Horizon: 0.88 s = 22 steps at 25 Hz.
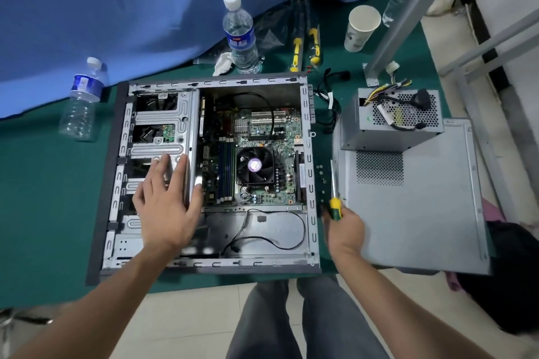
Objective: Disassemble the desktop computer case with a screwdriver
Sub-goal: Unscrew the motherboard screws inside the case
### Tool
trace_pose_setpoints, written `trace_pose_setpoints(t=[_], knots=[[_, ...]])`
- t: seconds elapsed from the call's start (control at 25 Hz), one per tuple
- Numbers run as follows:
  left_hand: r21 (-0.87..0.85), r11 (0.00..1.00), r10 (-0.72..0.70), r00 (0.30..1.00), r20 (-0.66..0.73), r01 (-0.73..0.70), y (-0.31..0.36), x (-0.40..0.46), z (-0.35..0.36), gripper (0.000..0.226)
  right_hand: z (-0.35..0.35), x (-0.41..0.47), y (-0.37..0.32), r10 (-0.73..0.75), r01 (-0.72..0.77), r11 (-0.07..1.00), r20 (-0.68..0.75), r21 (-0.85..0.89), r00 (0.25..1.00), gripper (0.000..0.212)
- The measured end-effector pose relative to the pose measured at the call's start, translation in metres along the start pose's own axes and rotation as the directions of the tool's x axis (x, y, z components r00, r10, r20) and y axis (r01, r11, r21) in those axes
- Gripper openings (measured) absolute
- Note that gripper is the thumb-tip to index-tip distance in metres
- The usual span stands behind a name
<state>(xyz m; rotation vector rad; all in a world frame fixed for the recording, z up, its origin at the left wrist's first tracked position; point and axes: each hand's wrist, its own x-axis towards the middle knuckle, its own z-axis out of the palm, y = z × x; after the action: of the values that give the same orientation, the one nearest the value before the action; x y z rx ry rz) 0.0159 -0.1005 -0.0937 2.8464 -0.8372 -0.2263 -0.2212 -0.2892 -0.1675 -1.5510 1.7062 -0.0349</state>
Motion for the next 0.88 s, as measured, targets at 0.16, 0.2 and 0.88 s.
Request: trace_pose_setpoints(t=[0.16,0.2,0.88], knots=[[0.004,1.000,-0.008,1.000,0.000,0.008,0.002,0.000,-0.001,0.063,-0.029,-0.015,0.011,-0.008,-0.008,0.970,0.065,0.243,0.998,0.019],[0.001,1.000,-0.009,1.000,-0.001,0.009,0.002,0.000,0.000,0.063,-0.036,-0.016,0.008,-0.012,-0.017,0.962,0.105,0.274,0.994,0.013],[-0.100,0.986,0.143,0.984,0.102,-0.133,-0.016,0.001,-0.013,0.056,-0.048,-0.135,-0.108,-0.389,0.323,0.914,0.303,0.247,0.870,0.022]])
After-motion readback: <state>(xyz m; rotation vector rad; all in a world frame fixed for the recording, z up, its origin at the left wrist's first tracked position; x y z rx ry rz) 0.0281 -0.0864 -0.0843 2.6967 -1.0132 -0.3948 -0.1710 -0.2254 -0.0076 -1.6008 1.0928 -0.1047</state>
